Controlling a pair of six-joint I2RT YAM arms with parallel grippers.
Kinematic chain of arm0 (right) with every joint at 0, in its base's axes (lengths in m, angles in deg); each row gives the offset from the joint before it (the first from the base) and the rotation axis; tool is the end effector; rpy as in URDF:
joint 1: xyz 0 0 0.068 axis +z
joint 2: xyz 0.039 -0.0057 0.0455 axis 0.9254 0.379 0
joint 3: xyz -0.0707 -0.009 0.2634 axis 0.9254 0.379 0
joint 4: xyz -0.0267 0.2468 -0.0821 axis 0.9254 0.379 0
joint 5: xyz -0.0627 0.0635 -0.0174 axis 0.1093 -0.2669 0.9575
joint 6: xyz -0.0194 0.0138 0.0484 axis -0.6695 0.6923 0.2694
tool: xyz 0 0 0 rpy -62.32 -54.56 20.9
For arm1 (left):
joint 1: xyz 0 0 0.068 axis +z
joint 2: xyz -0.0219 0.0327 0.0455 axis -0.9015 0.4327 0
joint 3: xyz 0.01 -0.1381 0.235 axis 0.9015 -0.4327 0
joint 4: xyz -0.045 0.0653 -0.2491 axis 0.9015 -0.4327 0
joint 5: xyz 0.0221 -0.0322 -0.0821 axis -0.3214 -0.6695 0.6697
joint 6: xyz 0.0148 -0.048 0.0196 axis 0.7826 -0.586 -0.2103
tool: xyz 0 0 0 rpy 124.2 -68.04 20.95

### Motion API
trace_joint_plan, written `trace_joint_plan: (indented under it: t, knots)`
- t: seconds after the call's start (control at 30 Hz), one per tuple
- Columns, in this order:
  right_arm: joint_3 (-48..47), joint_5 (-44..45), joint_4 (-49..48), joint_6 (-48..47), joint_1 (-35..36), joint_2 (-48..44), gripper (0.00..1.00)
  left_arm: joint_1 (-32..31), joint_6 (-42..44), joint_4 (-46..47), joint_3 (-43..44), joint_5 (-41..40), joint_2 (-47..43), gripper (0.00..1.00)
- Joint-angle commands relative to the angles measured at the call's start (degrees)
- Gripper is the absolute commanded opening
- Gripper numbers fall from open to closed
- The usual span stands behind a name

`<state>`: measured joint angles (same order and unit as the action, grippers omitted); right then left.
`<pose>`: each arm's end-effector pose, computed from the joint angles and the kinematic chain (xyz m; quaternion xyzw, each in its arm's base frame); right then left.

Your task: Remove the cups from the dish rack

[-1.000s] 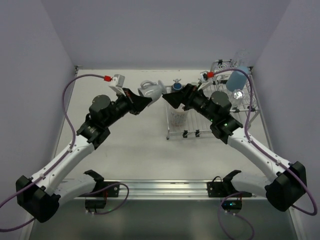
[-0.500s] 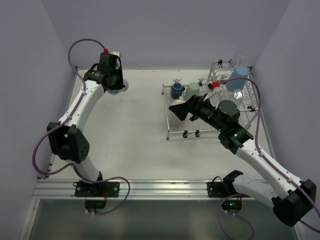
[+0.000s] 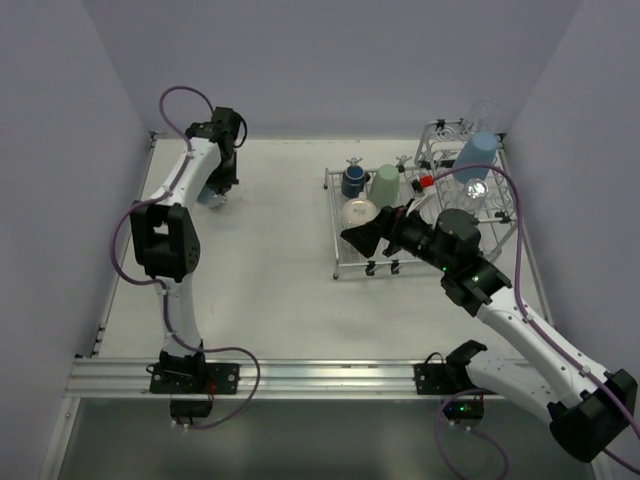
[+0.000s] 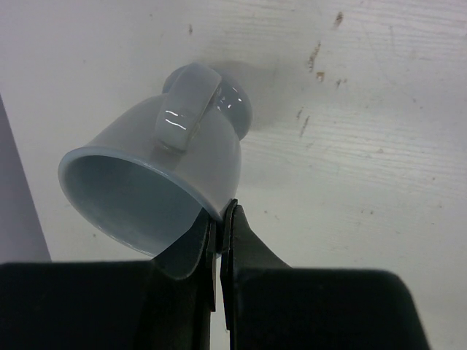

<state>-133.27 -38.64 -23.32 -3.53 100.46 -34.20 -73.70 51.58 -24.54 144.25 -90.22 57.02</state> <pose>0.1748 0.1251 0.3381 -0.0896 0.7359 0.4628 0.4861 0.4364 -0.0613 0.2684 -0.0624 0.9718 0.1045 0.2021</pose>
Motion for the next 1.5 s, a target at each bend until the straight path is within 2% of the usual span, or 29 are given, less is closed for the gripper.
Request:
trace_joint_plan:
  t: [0.0, 0.23, 0.67, 0.77, 0.8, 1.07, 1.13, 1.2, 1.33, 1.47]
  knots:
    - [0.3, -1.7, -0.3, -1.3, 0.1, 0.7, 0.99, 0.6, 2.7, -3.6, 1.0, -5.5, -2.8, 0.00]
    - [-0.2, -1.5, -0.3, -1.3, 0.1, 2.3, 0.99, 0.7, 3.8, -3.8, -6.8, -4.5, -6.5, 0.00]
    - [0.1, -1.9, -0.7, -1.2, 0.1, 2.8, 0.99, 1.6, 4.0, -3.6, -9.0, -2.2, -4.8, 0.02]
    - [0.1, -1.7, -0.7, -1.3, 0.1, 2.7, 0.99, 1.6, 3.8, -3.5, -8.5, -2.1, -4.3, 0.19]
    - [0.2, -1.6, -0.8, -1.3, 0.1, 2.6, 0.99, 1.6, 3.7, -3.6, -8.0, -2.3, -4.1, 0.28]
    - [0.1, -0.3, -0.3, -1.8, 0.1, 2.7, 0.99, 1.5, 3.3, -3.0, -6.3, -3.4, -5.6, 0.46]
    - [0.0, 1.1, -0.1, -2.2, 0.1, 2.4, 0.99, 1.5, 3.0, -2.9, -6.0, -3.6, -6.3, 0.60]
    - [-0.4, 2.2, 0.8, -3.3, 0.1, 2.4, 0.99, 1.4, 2.7, -1.2, -5.4, -3.1, -8.2, 1.00]
    - [-1.9, 7.0, 3.9, -4.9, 0.2, 2.8, 0.99, 1.3, 1.6, 4.3, -4.0, -1.4, -15.1, 1.00]
    - [-3.4, 13.0, 7.9, -7.3, 0.1, 3.8, 0.99, -0.8, 1.3, 14.4, -4.6, -2.8, -23.5, 1.00]
